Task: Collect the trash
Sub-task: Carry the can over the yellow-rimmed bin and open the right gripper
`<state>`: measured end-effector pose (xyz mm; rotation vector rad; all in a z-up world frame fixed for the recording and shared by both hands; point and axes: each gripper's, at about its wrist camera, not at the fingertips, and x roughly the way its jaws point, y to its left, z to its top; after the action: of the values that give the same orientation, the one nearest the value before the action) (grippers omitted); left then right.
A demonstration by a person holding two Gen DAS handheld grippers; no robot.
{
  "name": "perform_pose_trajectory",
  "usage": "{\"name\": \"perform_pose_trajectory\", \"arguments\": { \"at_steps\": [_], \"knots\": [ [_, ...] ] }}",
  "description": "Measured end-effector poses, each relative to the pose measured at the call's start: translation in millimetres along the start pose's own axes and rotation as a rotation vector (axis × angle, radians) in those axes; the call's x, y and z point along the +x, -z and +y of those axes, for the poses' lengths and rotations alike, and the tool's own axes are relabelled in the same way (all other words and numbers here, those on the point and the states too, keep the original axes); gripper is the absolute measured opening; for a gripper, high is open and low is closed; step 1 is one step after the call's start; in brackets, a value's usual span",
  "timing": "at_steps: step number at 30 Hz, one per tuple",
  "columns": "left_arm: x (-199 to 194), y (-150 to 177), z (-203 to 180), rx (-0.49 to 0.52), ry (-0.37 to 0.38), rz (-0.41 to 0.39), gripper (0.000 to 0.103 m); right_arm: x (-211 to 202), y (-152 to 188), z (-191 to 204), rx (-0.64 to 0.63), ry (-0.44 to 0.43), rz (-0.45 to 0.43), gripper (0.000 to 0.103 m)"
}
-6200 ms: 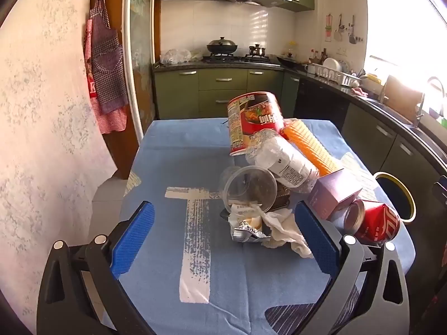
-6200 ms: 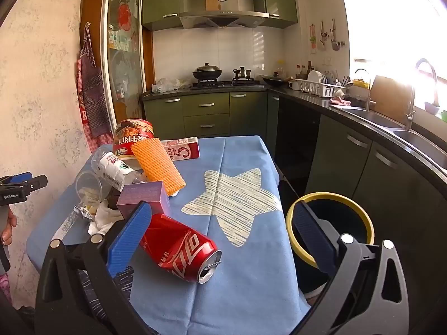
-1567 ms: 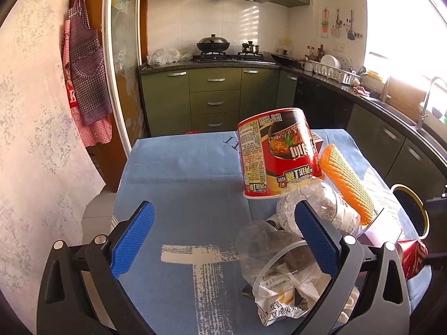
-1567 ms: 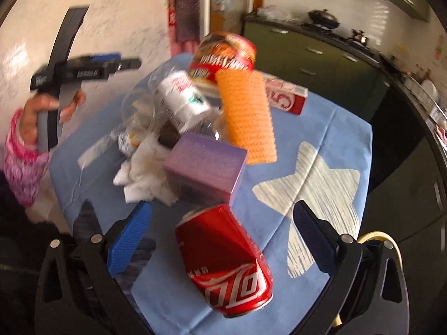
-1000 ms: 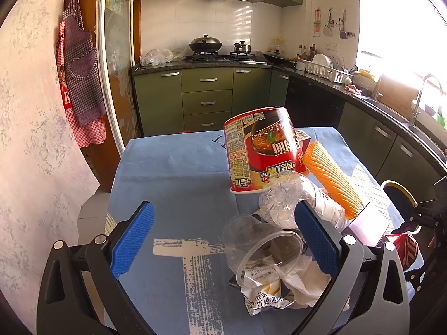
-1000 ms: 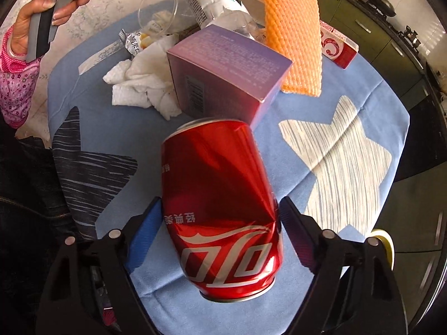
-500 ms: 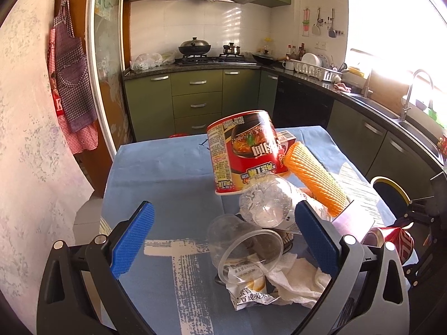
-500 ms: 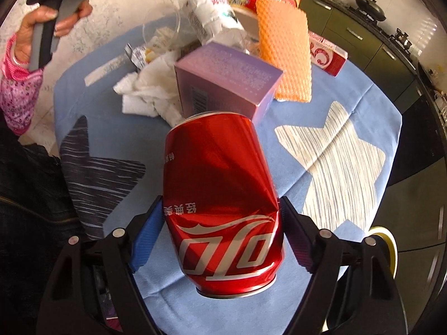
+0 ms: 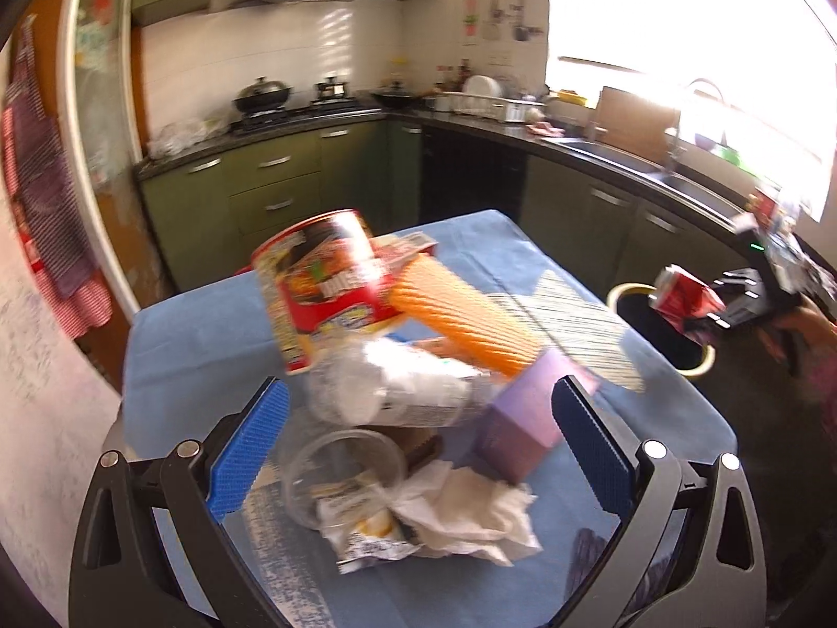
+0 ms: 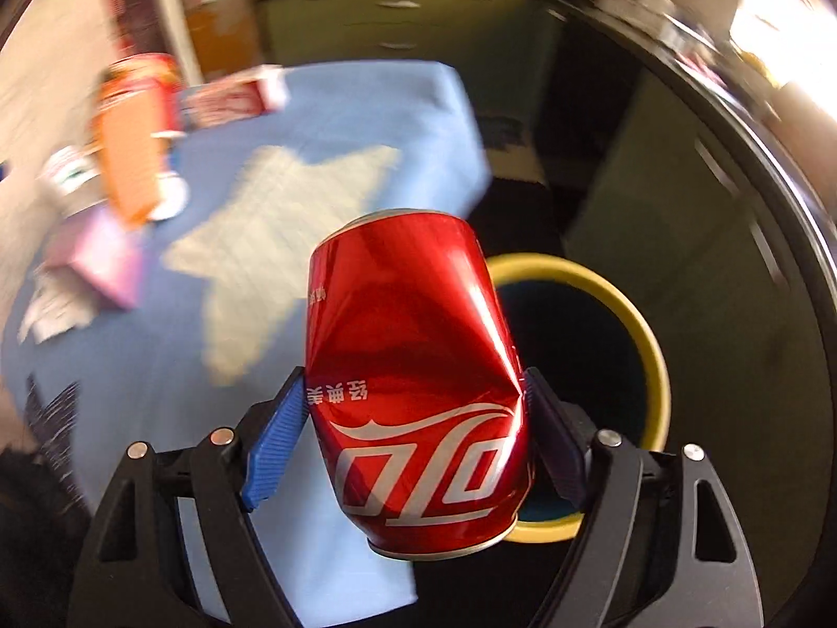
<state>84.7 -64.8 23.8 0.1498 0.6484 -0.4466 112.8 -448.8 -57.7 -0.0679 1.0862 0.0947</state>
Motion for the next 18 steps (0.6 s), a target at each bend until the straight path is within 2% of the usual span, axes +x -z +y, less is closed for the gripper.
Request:
{"name": "perform_pose_trajectory", "arguments": {
  "at_steps": [4, 7, 10, 12, 13, 14, 16, 18],
  "knots": [
    [0.2, -4.6, -33.3, 0.115, 0.083, 0.005, 0.099, 44.4, -0.6, -50.1, 0.153, 0.060, 0.110, 0.076],
    [3.3, -7.6, -55.9, 0.188, 0.129, 0.020, 0.099, 75.5, 4.0, -72.1, 0.218, 0.082, 0.176, 0.076],
    [6.7, -8.9, -69.7, 0.217, 0.198, 0.040, 0.099, 106.7, 1.5, -84.3, 0.252, 0.097, 0.225, 0.076],
    [9.6, -9.3, -77.8, 0.239, 0.253, 0.057, 0.099, 120.2, 0.5, -89.1, 0.270, 0.097, 0.244, 0.078],
    [12.9, -9.9, -83.7, 0.259, 0.275, 0.073, 0.099, 124.3, 0.8, -90.5, 0.275, 0.109, 0.249, 0.085],
    [12.6, -8.5, -85.0, 0.269, 0.291, 0.082, 0.099, 126.2, -0.1, -90.4, 0.276, 0.129, 0.248, 0.089],
    [16.7, -8.8, -88.8, 0.292, 0.335, 0.098, 0.099, 125.2, 0.9, -91.7, 0.280, 0.139, 0.233, 0.090],
    [22.3, -9.3, -90.7, 0.308, 0.386, 0.112, 0.099, 116.5, 2.7, -87.9, 0.293, 0.110, 0.203, 0.090]
  ]
}}
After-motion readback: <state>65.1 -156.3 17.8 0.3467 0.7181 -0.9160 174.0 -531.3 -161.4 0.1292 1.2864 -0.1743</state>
